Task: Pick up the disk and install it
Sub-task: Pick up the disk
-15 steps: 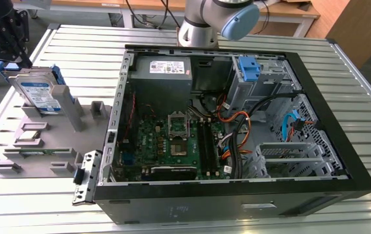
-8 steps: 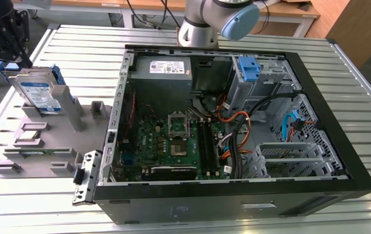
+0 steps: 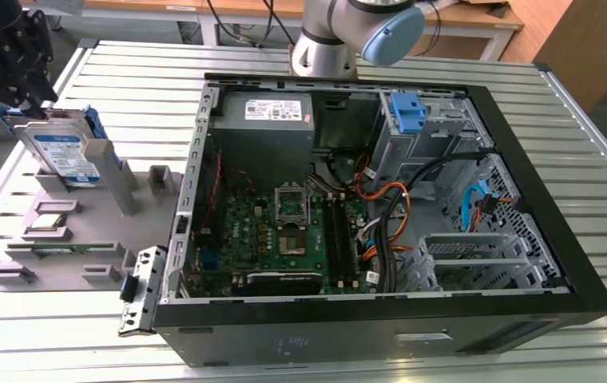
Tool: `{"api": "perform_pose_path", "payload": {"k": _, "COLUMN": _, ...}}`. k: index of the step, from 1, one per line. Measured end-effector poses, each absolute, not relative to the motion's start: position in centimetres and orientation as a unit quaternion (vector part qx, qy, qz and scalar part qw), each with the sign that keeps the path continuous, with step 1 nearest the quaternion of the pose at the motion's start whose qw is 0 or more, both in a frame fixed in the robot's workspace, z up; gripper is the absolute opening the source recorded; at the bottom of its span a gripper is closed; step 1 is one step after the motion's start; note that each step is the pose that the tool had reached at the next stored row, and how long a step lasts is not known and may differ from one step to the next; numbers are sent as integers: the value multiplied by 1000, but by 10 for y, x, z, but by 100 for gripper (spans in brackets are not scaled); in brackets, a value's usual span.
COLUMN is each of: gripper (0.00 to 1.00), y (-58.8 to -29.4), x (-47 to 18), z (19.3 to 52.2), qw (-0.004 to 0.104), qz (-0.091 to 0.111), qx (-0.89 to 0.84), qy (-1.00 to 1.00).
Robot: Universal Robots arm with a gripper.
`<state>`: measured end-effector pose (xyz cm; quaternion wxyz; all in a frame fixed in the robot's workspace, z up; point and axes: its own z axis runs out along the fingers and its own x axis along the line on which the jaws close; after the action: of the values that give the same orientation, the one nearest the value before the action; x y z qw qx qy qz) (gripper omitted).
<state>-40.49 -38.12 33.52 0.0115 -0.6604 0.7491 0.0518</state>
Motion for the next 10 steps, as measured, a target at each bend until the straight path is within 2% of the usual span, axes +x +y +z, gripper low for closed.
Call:
{"api": "perform_pose_path", "payload": {"k": 1, "gripper": 41, "y": -381, "x": -405, "z": 335, "qw": 11, "qz": 52, "qx": -660, "qy": 749}}
{"api": "perform_pose_path", "payload": {"k": 2, "gripper": 47, "y": -381, "x": -405, "z": 335, "qw": 12, "qz": 52, "qx": -660, "qy": 749}}
{"api": "perform_pose_path", "payload": {"k": 10, "gripper": 47, "y": -381, "x": -405, "z": 329, "qw": 12, "qz": 52, "qx": -660, "qy": 749}}
